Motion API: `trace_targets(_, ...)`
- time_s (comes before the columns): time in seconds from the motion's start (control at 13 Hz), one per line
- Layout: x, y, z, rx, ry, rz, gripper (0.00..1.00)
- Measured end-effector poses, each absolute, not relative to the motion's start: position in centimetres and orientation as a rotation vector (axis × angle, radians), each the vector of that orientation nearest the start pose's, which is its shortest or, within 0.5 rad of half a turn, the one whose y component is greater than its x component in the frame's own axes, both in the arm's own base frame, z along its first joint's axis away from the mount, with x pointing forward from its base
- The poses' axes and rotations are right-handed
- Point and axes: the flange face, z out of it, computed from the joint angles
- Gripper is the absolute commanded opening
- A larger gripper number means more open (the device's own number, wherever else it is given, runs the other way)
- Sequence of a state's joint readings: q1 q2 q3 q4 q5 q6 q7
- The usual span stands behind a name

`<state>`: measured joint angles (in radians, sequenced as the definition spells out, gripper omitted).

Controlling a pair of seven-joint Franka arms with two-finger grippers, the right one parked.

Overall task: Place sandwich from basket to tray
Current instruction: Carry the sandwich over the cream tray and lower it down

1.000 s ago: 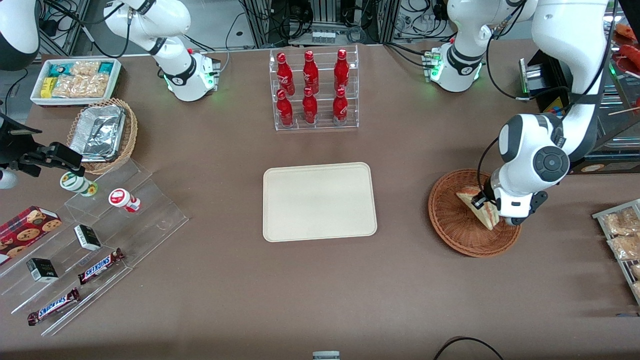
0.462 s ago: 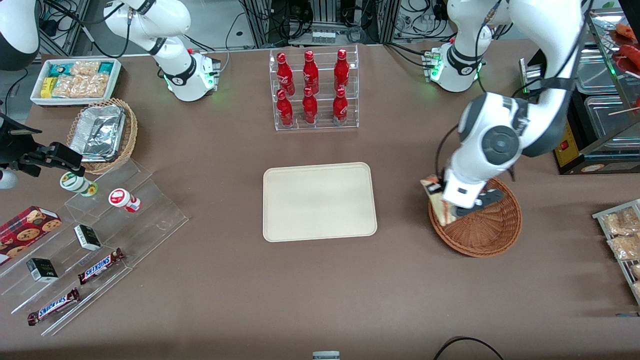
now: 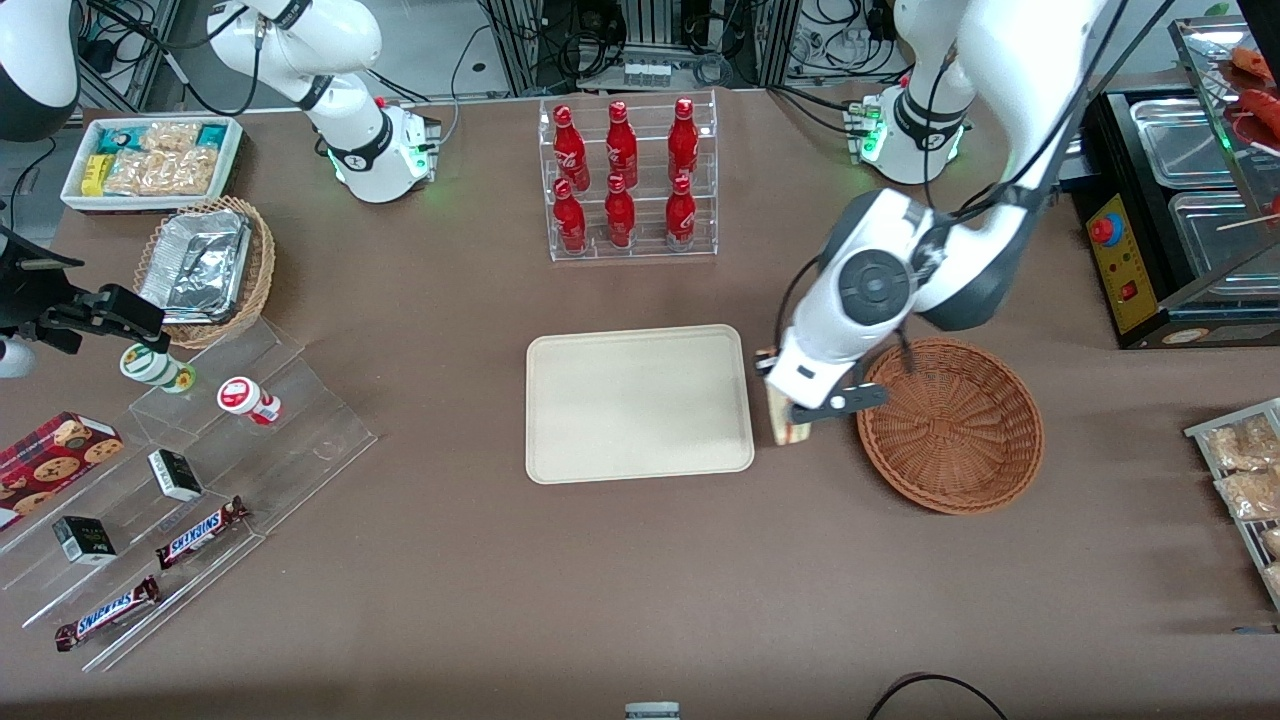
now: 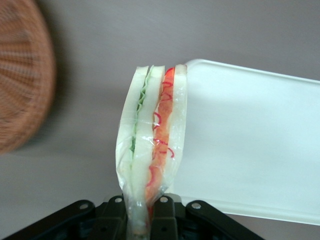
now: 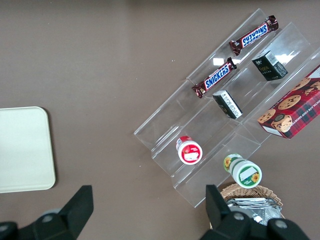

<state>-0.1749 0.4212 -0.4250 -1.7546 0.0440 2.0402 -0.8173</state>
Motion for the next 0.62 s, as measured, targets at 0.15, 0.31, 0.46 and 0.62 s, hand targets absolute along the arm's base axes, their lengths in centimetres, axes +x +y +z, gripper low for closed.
trace_targets(0.15,54.1,-38.6,32.3,-3.135,-0.366,0.236,0.00)
trace_targets(0.31,53.8,-42.5,30.4,-3.119,-0.389,0.218,0.00)
trace_targets(0.46,53.1,-46.1,28.8,-3.118,-0.387,0.202,0.00)
trace_targets(0.62,52.7,-48.3,28.2,-3.125,-0.385,0.188,0.00)
